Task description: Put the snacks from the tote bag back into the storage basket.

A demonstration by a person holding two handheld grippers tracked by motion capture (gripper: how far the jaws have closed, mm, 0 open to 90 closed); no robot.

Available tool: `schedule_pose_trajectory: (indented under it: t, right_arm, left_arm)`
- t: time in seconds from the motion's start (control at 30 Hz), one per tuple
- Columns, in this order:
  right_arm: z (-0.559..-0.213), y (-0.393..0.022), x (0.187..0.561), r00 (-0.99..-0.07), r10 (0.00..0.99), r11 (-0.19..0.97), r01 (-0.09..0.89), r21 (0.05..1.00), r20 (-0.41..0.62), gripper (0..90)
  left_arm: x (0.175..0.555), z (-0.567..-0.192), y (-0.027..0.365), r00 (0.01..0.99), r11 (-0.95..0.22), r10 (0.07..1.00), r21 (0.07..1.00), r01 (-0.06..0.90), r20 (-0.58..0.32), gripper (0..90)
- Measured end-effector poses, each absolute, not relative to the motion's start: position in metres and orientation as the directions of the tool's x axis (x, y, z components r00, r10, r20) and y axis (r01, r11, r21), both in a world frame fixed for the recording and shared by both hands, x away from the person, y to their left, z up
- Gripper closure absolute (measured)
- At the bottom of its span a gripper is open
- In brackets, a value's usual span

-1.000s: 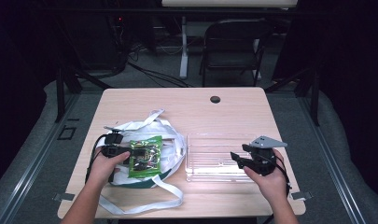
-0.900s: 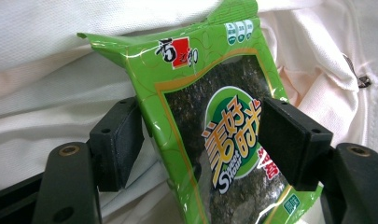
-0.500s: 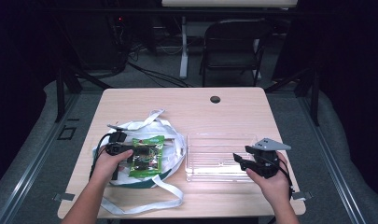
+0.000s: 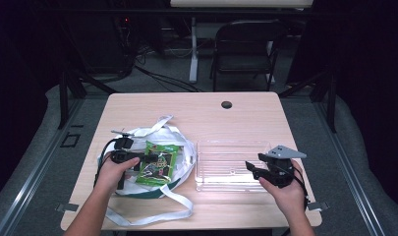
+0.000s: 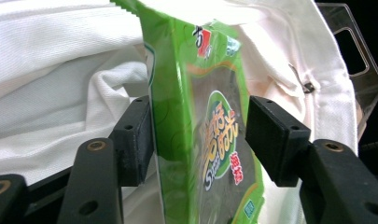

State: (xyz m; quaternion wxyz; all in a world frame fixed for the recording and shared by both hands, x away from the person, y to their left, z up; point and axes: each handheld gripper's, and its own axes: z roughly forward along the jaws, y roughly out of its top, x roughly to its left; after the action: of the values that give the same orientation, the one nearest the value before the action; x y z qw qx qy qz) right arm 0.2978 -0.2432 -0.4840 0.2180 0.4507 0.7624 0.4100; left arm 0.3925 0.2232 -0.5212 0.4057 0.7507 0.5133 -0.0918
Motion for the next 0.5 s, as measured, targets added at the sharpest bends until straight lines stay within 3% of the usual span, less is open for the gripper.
schedule_pose_trajectory:
  t: [0.5]
  right_arm:
    - [-0.485, -0.243, 0.299, -0.499, 0.866, 0.260, 0.512, 0.819, 0.038, 42.4]
  left_arm:
    - [0.387, -0.509, 0.221, 0.521, -0.208, 0.664, 0.536, 0.818, -0.537, 62.6]
